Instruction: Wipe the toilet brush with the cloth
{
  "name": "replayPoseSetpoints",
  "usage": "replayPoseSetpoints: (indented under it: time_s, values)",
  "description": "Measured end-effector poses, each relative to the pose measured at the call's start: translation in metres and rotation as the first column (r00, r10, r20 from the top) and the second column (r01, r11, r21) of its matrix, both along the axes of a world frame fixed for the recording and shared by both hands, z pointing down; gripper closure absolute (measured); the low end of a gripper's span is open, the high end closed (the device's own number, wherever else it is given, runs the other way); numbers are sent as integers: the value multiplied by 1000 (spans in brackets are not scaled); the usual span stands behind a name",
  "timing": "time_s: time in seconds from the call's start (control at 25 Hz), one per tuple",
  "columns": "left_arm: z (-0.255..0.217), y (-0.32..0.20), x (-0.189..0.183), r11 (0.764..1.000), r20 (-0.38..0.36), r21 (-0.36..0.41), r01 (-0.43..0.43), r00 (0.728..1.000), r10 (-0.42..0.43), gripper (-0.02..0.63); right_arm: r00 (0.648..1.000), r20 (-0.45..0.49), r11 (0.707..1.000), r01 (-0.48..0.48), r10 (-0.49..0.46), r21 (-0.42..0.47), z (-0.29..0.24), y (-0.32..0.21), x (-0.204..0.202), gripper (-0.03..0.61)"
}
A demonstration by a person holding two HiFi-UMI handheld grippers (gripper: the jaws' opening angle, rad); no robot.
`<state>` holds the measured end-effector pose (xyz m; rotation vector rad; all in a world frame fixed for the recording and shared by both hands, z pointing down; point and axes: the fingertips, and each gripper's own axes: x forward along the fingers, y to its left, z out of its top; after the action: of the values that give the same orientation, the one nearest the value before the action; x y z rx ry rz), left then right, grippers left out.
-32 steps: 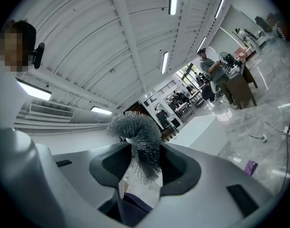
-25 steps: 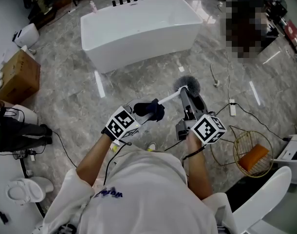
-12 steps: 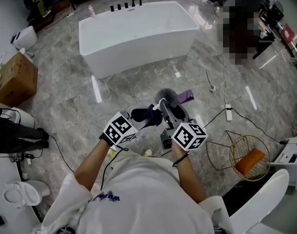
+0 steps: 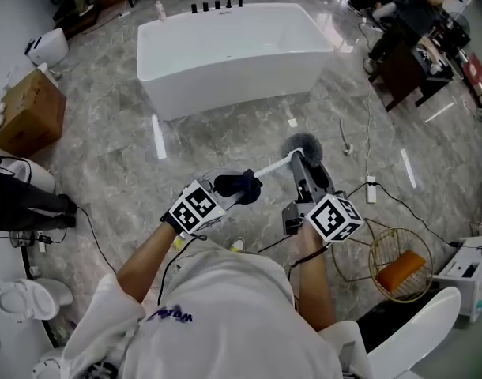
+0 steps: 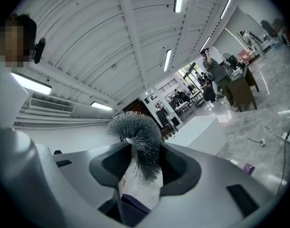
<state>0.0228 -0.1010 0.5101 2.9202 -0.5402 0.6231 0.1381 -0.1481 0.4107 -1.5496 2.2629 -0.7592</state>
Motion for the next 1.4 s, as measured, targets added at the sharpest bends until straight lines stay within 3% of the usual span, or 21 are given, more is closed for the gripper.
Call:
replayPoseSetpoints:
  time_s: [0.56,1.04,1.4]
  values:
    - [0,0,-13,998,-65,-58,-1,998,-3,495,999,-4,997,-51,51,61,-37,-8,35,397]
    - [4,1,-39,996,-63,-79,33,997,-38,480,993,79,993,-90,84,74,-49,-9,61,399]
    - [5,-1,-40,996,-55,-91,23,998,-28,486,996,66,995,-70,66,71,-48,-12,46,400]
